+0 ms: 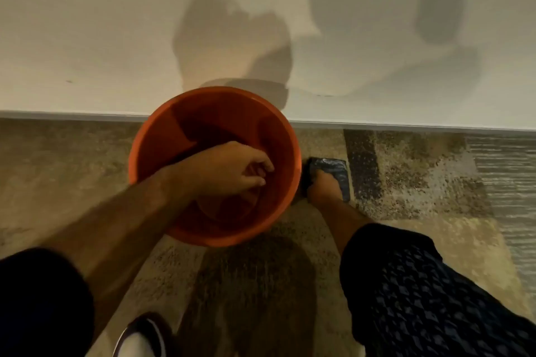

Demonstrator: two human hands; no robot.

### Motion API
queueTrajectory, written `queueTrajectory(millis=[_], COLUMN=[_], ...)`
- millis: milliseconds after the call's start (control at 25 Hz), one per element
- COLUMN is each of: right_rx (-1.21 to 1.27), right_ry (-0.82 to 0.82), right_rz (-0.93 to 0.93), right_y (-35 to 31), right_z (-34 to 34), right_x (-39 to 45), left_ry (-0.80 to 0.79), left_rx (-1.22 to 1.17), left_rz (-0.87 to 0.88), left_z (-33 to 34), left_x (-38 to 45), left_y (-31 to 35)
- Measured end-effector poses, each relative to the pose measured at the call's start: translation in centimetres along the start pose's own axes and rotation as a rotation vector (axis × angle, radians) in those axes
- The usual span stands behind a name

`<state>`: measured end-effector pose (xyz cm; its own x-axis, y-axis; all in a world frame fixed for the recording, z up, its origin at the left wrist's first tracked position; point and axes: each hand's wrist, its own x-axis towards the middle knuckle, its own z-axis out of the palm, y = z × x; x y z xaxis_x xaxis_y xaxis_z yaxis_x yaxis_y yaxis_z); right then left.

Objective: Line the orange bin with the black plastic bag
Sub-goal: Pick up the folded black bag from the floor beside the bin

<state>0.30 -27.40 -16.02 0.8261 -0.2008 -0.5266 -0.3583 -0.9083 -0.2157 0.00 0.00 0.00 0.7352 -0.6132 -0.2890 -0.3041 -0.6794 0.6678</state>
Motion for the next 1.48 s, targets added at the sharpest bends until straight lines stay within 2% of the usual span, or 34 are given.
queueTrajectory(millis=[200,400,720,880,1080,1240,1480], right_rx=[-0.093,-0.087,-0.223,-0.215,0.032,0.188,0.637], right_ry=[-0.141,0.045,0.041,0.087,0.147,0.297,0.526], right_rz=[-0.032,0.006,-0.039,0.006,0.091,0.099,0.205], right_y=[2.0,2.6,5.8,6.0,6.1,7.0,7.6], right_z=[2.7,2.5,3.3,3.0,1.0,-0.3,-1.6], right_x=[-0.1,1.1,2.1,1.7,2.3,2.3,1.9], left_ry=[0.052,0.044,0.068,0.011,-0.025,-0.039,-0.045], left_rx=[-0.103,-0.047,0.022,0.059,0.062,0.024,-0.022], left_rz=[-0.032,-0.041,0.0,-0.001,-0.039,-0.076,-0.113], left_z=[-1.1,-1.1,-1.2,-0.4,-0.9,-1.9,-2.7], left_x=[0.2,0.0,0.9,1.0,1.1,1.5,2.1], left_y=[0.1,-0.2,0.2,0.4,0.2,0.3,0.1])
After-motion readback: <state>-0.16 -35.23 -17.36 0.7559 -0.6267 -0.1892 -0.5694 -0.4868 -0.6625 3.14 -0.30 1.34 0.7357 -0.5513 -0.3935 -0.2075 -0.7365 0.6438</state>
